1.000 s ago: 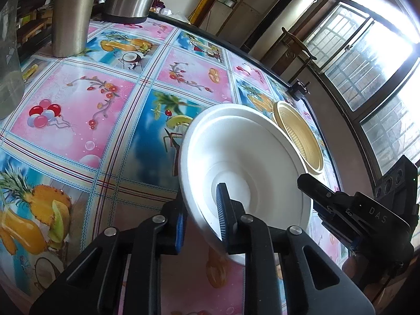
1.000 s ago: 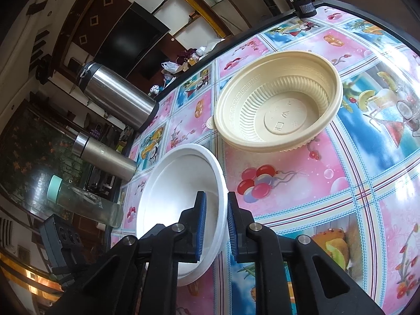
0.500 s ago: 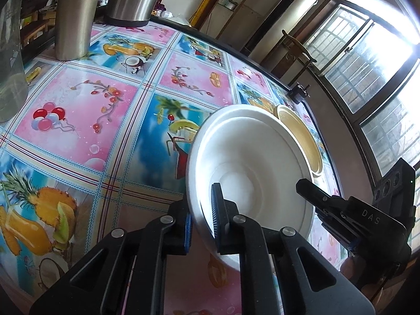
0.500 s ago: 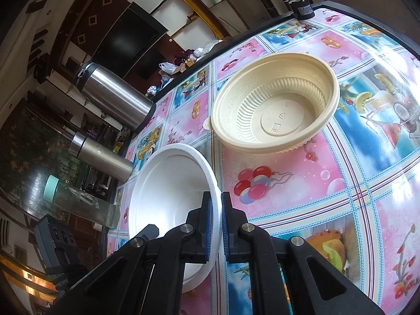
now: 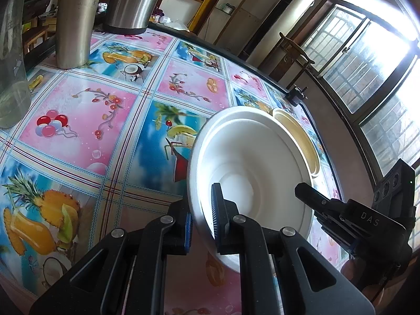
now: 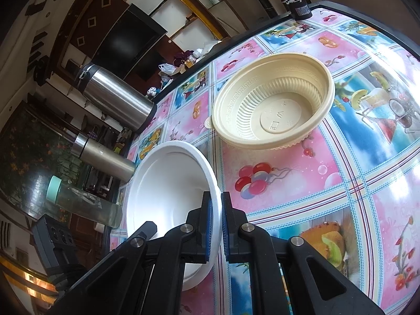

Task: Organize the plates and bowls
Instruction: 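Lift the white foam bowl with both grippers and carry it toward the plate stack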

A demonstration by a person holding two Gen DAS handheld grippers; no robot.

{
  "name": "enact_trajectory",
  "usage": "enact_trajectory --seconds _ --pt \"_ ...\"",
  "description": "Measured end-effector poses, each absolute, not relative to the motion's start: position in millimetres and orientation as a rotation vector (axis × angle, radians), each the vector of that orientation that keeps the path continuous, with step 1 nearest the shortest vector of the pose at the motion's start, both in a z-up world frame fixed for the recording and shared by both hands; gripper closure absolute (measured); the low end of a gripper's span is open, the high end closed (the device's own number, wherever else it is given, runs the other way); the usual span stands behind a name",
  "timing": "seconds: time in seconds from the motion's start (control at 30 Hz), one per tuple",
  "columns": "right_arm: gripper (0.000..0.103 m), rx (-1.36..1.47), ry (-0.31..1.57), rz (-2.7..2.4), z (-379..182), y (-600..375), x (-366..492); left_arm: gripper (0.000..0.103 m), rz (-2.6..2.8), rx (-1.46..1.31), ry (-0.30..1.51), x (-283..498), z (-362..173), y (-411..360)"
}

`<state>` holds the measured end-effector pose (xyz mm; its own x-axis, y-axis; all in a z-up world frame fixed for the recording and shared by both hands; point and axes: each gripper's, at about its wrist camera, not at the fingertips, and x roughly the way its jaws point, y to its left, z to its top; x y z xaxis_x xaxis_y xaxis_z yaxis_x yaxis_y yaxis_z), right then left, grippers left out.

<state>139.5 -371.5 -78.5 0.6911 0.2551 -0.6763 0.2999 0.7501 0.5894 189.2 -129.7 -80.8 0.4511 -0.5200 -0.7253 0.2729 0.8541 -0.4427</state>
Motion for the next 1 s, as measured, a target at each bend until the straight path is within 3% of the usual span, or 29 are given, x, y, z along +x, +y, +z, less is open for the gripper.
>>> enact_trajectory --seconds 1.0 --pt "0.095 0.794 0.769 0.105 -72.9 -325.0 59.0 0.093 -0.374 -0.203 0.808 87.9 -56.9 -80.7"
